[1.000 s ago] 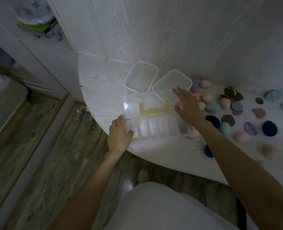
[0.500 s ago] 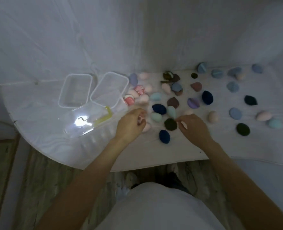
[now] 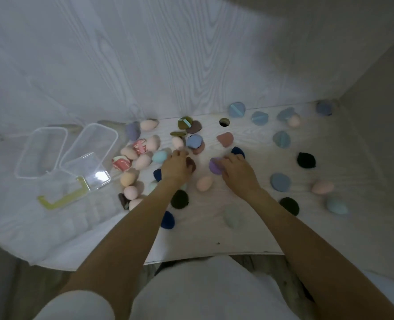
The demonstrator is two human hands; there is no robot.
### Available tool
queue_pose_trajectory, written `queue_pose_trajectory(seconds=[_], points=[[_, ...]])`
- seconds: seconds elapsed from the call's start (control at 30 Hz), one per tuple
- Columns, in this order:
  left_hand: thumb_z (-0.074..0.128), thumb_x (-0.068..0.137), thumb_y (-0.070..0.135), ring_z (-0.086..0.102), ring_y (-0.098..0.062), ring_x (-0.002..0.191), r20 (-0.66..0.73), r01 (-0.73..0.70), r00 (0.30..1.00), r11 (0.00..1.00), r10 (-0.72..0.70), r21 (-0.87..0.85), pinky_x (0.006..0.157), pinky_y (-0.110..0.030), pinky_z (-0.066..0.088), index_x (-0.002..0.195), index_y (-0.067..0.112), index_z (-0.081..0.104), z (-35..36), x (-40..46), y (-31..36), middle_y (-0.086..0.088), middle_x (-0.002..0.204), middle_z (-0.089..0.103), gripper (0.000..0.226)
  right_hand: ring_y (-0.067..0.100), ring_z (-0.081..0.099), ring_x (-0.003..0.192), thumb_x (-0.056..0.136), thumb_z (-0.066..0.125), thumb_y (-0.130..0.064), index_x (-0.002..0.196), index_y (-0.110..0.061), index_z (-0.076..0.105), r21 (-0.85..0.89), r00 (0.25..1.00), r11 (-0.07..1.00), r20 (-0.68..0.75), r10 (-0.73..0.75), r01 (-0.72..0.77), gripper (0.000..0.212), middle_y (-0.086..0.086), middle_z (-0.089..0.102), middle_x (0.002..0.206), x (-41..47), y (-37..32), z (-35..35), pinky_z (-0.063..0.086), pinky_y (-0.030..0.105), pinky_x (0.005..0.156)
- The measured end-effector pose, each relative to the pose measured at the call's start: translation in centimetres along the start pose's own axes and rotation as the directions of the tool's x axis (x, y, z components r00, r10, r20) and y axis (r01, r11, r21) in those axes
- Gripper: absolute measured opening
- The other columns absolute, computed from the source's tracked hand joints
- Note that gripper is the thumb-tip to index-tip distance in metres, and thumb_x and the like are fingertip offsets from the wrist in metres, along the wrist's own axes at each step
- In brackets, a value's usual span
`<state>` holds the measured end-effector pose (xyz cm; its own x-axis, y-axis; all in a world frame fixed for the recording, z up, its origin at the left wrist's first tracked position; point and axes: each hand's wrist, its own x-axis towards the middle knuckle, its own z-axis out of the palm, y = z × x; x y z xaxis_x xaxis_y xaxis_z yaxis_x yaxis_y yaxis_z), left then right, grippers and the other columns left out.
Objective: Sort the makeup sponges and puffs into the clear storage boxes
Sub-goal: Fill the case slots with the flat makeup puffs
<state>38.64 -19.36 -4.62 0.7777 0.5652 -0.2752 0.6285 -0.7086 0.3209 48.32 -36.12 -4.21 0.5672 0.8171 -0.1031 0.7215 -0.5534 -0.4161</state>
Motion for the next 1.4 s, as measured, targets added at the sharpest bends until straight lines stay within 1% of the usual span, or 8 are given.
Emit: queue_pose_trajectory(seconds=[0.13,0.3,0.47,0.57,0.7,0.93,1.27,1.4], points=[[0.057,0.089,0.026,0.051,-0.031,0.114,0.068,0.093,0.993,0.993,-0.099,0.078,0.092,-0.039,0.047,0.136,0.012,0.037,1.3,1.5,0.7,-0.014,0.134,0.045,0.054,0.031,0.026,0.135,0.091,0.047,-0.005,0.141,-0.026,0.038,-0.158,0.939,0.969,0.316,-0.135,0.192,0.055,0.011,0.025,0.151,2.3,1.3,1.1,0.035,0.040,0.105],[0.059,0.087,0.021,0.050,-0.031,0.109,0.068,0.052,0.996,0.997,-0.056,0.059,0.088,-0.038,0.045,0.118,0.011,0.053,1.3,2.3,1.3,-0.015,0.122,0.050,0.033,0.033,0.044,0.112,0.093,0.043,-0.009,0.119,-0.010,0.051,-0.265,0.955,0.933,0.231,-0.185,0.245,0.026,0.015,0.047,0.126,4.2,1.1,1.2,0.047,0.039,0.078],[0.063,0.086,0.020,0.055,-0.018,0.085,-0.178,-0.101,0.983,0.932,0.040,-0.349,0.073,-0.025,0.041,0.102,0.015,0.068,-2.1,-0.9,0.5,-0.008,0.099,0.062,0.018,0.035,0.059,0.062,0.075,0.059,0.012,0.092,0.002,0.061,-0.049,0.988,0.989,-0.062,-0.143,0.140,0.020,0.021,0.060,0.077,4.7,0.3,0.0,0.034,0.028,0.051],[0.059,0.089,0.021,0.058,-0.014,0.085,-0.301,-0.126,0.953,0.845,-0.044,-0.521,0.074,-0.026,0.048,0.109,0.018,0.066,-4.6,-5.0,-1.7,-0.002,0.101,0.066,0.021,0.023,0.050,0.061,0.079,0.060,0.005,0.091,-0.001,0.063,0.227,0.967,0.971,-0.255,-0.019,0.079,0.013,0.004,0.057,0.074,3.5,-2.2,-1.7,0.031,0.024,0.055],[0.059,0.089,0.016,0.061,-0.007,0.087,-0.295,0.055,0.886,0.712,-0.358,-0.700,0.072,-0.007,0.046,0.109,0.017,0.065,-5.9,-11.0,-7.4,0.006,0.098,0.066,0.021,0.012,0.056,0.076,0.087,0.061,-0.008,0.103,-0.011,0.063,0.562,0.976,0.827,-0.175,0.129,-0.008,0.016,-0.001,0.062,0.089,1.3,-7.8,-2.1,0.043,0.017,0.065],[0.068,0.081,0.022,0.067,-0.017,0.078,-0.174,0.262,0.747,0.524,-0.642,-0.810,0.072,-0.027,0.051,0.089,0.021,0.062,-5.5,-15.8,-15.4,0.010,0.077,0.066,0.010,0.011,0.059,0.080,0.090,0.059,-0.011,0.112,-0.015,0.063,0.697,0.993,0.707,0.075,0.097,-0.121,0.023,0.000,0.065,0.097,-0.8,-16.4,2.6,0.045,0.006,0.068],[0.064,0.080,0.017,0.063,-0.020,0.073,-0.132,0.312,0.896,0.814,-0.423,-0.490,0.070,-0.030,0.045,0.101,0.015,0.054,-4.2,-13.5,-17.5,0.002,0.068,0.065,0.023,0.019,0.064,0.091,0.091,0.057,-0.014,0.118,-0.017,0.061,0.603,0.995,0.791,0.059,0.086,-0.104,0.028,0.005,0.066,0.108,-1.6,-20.0,4.4,0.055,0.042,0.081],[0.058,0.082,0.013,0.059,-0.032,0.076,-0.196,0.256,0.919,0.897,-0.341,-0.361,0.069,-0.039,0.048,0.100,0.012,0.056,-3.9,-13.3,-17.9,-0.010,0.082,0.061,0.018,0.018,0.062,0.096,0.089,0.059,-0.009,0.118,-0.014,0.060,0.612,0.998,0.788,0.051,0.039,-0.062,0.029,0.007,0.066,0.110,-1.2,-21.2,4.6,0.053,0.032,0.083]])
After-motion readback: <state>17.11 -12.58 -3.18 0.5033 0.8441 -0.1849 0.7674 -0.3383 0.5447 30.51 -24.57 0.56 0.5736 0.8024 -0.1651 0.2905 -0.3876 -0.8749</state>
